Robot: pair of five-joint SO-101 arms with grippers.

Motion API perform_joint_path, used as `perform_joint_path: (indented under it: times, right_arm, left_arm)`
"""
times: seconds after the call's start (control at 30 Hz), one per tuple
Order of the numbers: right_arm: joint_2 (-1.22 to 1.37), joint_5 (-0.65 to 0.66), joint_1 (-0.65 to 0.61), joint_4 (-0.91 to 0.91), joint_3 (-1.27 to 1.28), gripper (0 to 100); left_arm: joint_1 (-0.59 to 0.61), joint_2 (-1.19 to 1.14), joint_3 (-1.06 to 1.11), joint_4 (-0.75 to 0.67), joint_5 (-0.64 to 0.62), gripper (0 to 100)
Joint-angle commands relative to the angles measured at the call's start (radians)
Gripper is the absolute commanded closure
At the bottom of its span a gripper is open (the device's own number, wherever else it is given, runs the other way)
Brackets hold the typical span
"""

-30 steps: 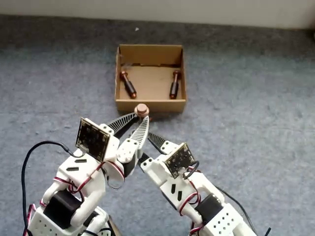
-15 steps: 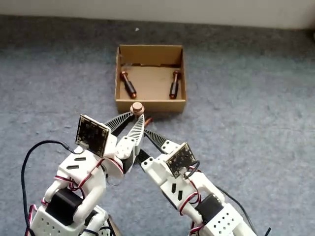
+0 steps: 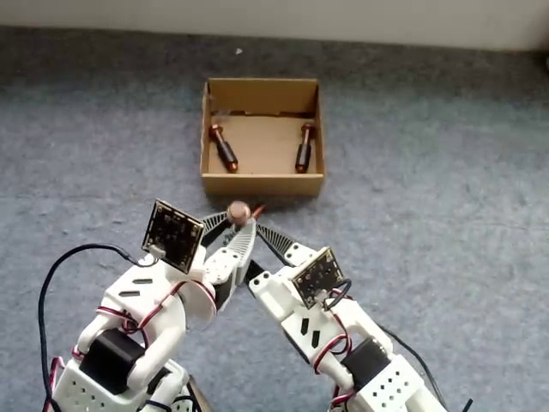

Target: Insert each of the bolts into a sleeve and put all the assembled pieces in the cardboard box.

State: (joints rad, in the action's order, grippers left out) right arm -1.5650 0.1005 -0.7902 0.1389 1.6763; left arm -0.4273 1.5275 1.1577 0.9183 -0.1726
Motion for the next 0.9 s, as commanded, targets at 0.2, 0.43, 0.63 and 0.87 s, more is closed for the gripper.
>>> perform_joint_path:
  times: [0.2,0.43,0.63,0.87]
  right_arm:
    - [-0.016,0.005,0.036,-0.005,0.114,99.4]
    - [-0.016,-0.098,0.171,0.028,0.108,99.4]
    - [-0.008,-0.164,0.262,0.202,0.041,99.4]
    - [0.041,-0.164,0.306,0.285,-0.147,99.4]
  left_arm:
    - [0.047,0.007,-0.105,0.186,0.17,77]
    - [0.283,0.007,-0.182,0.292,0.261,77]
    - [0.498,0.008,-0.041,0.293,0.301,77]
    - [0.565,0.008,0.156,0.293,0.302,77]
